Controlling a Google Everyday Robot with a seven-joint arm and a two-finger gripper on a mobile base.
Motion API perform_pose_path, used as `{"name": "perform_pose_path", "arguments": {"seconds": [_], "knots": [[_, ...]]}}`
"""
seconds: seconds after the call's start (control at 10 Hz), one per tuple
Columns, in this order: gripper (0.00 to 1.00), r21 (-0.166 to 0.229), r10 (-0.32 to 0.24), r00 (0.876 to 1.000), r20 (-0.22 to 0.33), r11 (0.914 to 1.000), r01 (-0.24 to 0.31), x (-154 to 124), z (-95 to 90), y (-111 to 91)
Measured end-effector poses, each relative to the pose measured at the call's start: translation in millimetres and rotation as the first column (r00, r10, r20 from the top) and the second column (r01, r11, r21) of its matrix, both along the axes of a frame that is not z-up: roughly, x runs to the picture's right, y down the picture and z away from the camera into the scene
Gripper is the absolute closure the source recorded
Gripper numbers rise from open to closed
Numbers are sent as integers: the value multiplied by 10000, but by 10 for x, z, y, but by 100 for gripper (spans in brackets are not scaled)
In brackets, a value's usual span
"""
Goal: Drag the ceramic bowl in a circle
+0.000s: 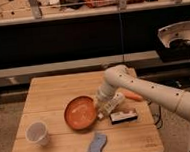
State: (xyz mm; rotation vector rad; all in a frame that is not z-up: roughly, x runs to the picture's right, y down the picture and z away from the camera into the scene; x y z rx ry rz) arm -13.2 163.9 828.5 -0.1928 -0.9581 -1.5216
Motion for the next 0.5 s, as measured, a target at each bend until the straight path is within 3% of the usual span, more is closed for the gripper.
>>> {"name": "perform_pose_path", "arguments": {"seconds": [0.3,0.5], "knots": [[97,247,-888,9931,762,9959,872,-637,50,-105],[97,590,-1637,9785,1259,9858,1573,-1051,146,-313]]}}
